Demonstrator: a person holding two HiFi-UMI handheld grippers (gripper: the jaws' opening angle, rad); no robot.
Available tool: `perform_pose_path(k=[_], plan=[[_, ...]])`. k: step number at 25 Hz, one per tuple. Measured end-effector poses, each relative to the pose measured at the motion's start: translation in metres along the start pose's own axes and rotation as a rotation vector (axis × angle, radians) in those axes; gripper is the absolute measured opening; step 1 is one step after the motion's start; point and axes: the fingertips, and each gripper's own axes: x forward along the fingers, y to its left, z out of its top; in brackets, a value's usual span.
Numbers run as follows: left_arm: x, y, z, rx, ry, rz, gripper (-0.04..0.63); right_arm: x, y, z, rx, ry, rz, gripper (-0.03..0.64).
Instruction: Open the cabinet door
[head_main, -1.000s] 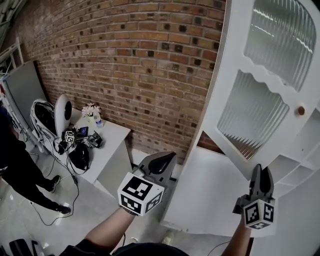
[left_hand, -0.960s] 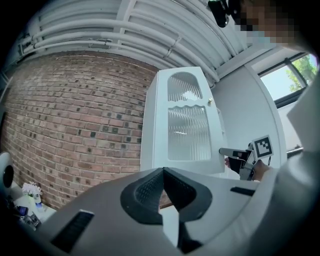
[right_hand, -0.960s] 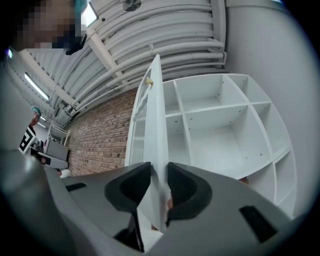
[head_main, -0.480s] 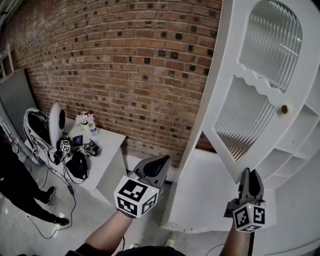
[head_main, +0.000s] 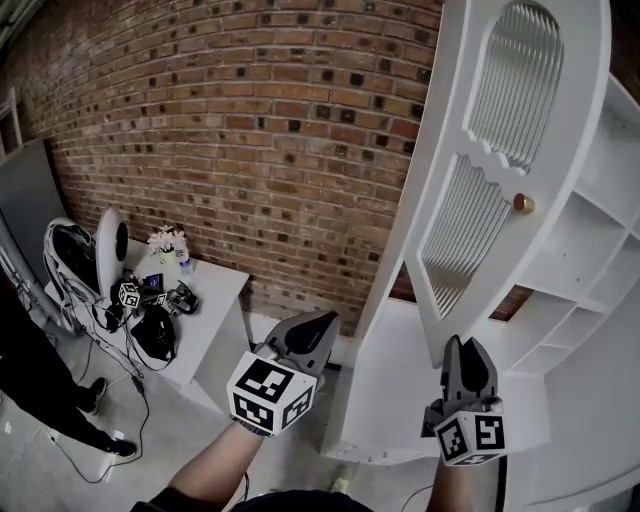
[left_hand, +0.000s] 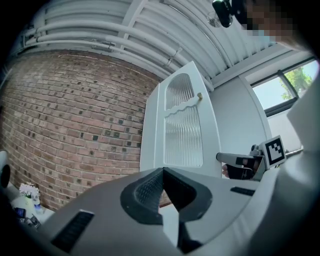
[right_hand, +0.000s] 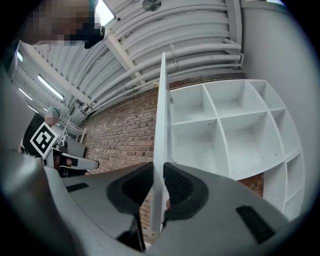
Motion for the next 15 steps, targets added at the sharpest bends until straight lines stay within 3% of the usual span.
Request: perform_pose_path(k=[10,15], plan=[[-0.025,0.008,0.0,-0.01,-0.006,0.023,0.003,0.017,0.061,0.0,-0.033,0.021,0.121,0.074],[-0.037,0.013,-0.001,-0.014,-0.004,0.034,0.003,0.021,0.072,0.0,-0.02,0.027,0.128,0.075]])
